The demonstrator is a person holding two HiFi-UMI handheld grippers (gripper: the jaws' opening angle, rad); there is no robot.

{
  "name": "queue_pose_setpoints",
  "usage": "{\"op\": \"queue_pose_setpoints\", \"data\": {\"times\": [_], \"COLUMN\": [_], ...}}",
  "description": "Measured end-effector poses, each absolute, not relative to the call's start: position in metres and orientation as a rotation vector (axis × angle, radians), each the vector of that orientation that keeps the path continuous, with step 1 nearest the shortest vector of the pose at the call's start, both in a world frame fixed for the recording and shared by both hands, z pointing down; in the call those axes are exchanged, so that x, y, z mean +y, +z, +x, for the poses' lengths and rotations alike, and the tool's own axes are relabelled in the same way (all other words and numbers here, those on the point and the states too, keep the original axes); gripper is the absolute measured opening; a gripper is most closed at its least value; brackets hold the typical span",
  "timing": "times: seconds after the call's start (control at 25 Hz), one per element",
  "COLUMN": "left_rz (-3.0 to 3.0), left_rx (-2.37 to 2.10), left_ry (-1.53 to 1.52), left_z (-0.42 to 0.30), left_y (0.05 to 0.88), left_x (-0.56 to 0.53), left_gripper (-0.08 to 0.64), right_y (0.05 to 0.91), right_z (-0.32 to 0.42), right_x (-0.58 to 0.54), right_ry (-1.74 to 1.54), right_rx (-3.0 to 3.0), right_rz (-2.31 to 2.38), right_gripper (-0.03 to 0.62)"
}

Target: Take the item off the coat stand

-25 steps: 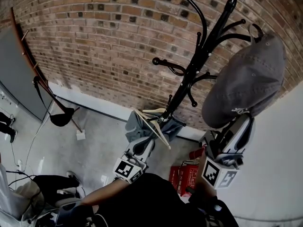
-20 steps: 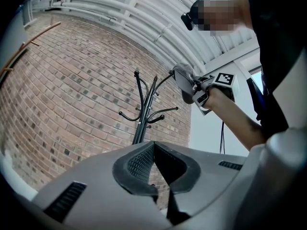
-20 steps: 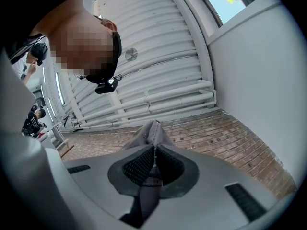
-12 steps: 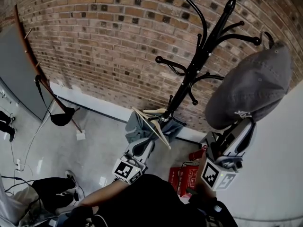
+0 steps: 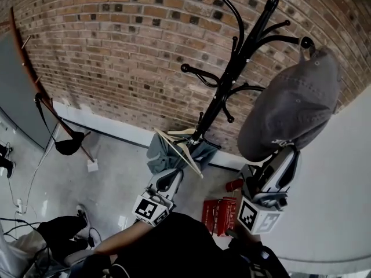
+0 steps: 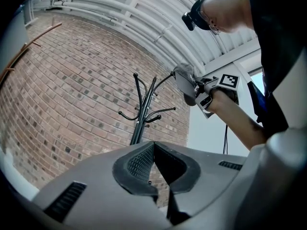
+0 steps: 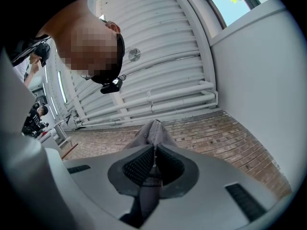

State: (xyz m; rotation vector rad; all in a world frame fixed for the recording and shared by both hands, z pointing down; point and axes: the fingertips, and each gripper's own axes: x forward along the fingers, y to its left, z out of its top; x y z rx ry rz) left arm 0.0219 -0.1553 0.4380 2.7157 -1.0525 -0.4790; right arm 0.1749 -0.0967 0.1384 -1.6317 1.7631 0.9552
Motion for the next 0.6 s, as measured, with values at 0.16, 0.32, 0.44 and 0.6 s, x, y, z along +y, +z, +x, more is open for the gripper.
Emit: {"op": "queue_pose_setpoints", "data": {"times": [0.16, 0.32, 0.44, 0.6], "left_rz": [2.739, 2.740, 2.733, 2.734], "left_rx": [-1.024, -1.004, -1.005, -1.005], "left_ry": [-0.460, -0.458, -0.458, -0.466], "left_z": [0.030, 0.033, 0.031, 0.032], "left_y": [0.433, 0.432, 0.433, 0.432], "left_x": [-0.151, -0.144, -0.141, -0.136], "left_gripper": [0.017, 0.017, 0.017, 0.017], "right_y": [0.140, 0.144, 0.145, 0.144], "right_z": [0.176, 0.174, 0.170, 0.169], "right_x": [-0.097, -0.088, -0.083, -0.076], "right_ry": [0.943, 0.950, 0.951, 0.953], "right_rx": [1.774, 1.772, 1.779, 1.776], "right_rz": [-1.641, -1.653, -1.648, -1.638], "right_gripper": [0.034, 0.034, 0.034, 0.034]}}
